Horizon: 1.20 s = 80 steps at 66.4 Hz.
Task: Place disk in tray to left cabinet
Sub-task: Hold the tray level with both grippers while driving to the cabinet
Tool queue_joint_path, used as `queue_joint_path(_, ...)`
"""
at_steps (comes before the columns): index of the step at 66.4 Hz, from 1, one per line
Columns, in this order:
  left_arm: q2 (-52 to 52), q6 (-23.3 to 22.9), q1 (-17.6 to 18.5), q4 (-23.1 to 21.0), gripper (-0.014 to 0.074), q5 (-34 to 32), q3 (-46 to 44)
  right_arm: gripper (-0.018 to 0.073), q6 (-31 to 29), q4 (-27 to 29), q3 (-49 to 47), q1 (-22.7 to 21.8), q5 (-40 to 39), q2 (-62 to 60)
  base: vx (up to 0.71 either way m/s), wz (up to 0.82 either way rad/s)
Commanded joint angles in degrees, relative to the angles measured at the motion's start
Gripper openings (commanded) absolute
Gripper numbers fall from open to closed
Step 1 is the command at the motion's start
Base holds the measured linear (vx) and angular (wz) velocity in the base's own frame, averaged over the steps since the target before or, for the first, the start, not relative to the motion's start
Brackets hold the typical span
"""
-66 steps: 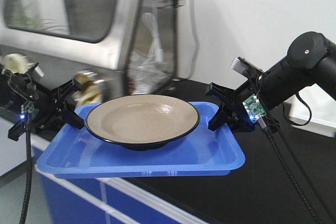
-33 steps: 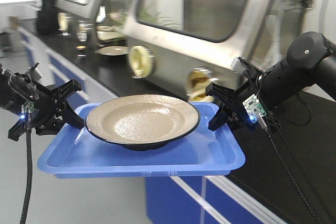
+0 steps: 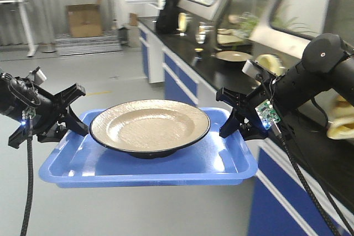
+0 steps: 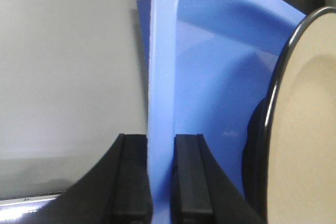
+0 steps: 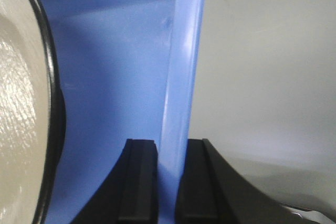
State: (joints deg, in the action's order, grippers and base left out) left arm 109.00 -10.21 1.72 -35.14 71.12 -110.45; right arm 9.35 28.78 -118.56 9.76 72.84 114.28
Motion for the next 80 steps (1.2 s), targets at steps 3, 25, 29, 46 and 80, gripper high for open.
queue_joint_path(3,-3.84,-0.85,1.55,-11.55,0.0000,0.82,-2.16,-0.0005,-0.68,10.45,-2.09,1.54,0.01,-4.06,0.15,0.58)
queue_joint_path(25,-3.84,-0.85,1.55,-11.55,0.0000,0.82,-2.16,-0.0005,-0.68,10.45,-2.09,1.54,0.01,-4.06,0.21,0.52)
queue_joint_path(29,-3.84,-0.85,1.55,-11.55,0.0000,0.82,-2.16,-0.0005,-0.68,10.45,-2.09,1.54,0.01,-4.06,0.27,0.43)
queue_joint_path(46,-3.84,-0.85,1.55,-11.55,0.0000,0.82,-2.16,-0.0005,-0.68,10.45,-2.09,1.54,0.01,-4.06,0.32,0.31)
queue_joint_path(80,-3.84,-0.85,1.55,-11.55,0.0000,0.82,-2.16,-0.0005,-0.68,10.51,-2.09,1.54,0.01,-4.06,0.44,0.08)
